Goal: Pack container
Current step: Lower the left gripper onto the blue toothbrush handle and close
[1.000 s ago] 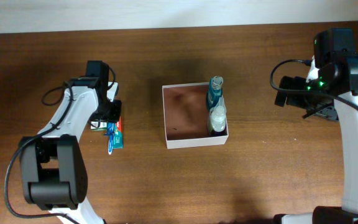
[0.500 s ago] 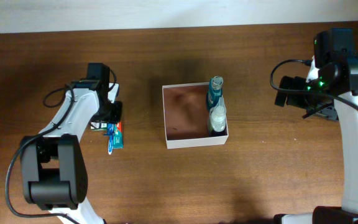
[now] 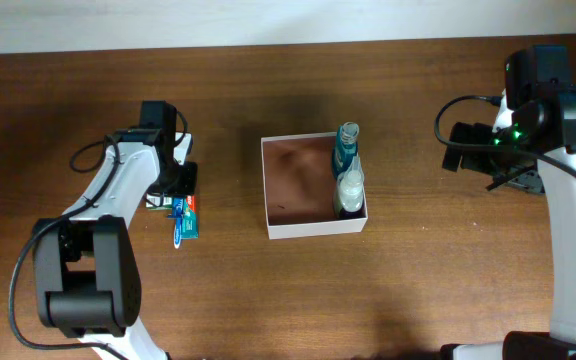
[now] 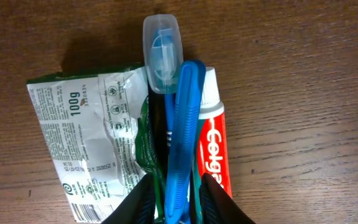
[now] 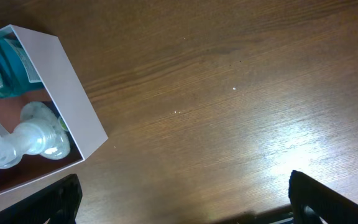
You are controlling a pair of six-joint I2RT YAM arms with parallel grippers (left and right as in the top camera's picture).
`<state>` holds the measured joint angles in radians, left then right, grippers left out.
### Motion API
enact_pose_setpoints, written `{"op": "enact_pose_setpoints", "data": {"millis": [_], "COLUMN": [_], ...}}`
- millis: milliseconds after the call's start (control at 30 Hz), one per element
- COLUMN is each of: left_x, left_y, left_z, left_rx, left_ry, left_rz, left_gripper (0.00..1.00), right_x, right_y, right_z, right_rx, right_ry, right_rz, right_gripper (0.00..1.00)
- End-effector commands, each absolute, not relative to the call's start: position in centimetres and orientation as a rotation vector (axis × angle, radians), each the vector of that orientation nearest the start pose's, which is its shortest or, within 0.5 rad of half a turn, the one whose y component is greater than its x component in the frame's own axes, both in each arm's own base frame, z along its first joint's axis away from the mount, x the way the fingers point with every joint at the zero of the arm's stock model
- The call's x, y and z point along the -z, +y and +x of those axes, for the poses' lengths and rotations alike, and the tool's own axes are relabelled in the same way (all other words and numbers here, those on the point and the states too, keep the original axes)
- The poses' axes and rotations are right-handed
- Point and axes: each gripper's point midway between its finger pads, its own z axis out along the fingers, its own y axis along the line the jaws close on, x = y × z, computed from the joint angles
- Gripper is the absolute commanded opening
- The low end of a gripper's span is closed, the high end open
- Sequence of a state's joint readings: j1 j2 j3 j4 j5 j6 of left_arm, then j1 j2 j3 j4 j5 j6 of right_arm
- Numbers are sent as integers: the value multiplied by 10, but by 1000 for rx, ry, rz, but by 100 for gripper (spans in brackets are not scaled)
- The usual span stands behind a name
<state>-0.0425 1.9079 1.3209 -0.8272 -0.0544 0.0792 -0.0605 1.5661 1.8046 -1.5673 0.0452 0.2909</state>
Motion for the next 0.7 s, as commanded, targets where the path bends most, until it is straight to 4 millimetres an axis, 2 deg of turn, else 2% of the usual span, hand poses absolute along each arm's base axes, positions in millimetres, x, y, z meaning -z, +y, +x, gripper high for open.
{"op": "enact_pose_setpoints", "data": {"millis": [0,667], "left_x": [-28,-28], "left_y": [-12,-13], "left_z": [380,385], "left_rx": [-25,-16], "left_ry": [2993,2971], "left_rz": [180,180], "left_gripper": [25,26], "right_x": [-264,-264], "right_y": [-30,-30], "right_z": [299,299], "right_rx": [38,37], "right_ry": [2816,2815], "right_rz": [522,523], "right_gripper": [98,99]}}
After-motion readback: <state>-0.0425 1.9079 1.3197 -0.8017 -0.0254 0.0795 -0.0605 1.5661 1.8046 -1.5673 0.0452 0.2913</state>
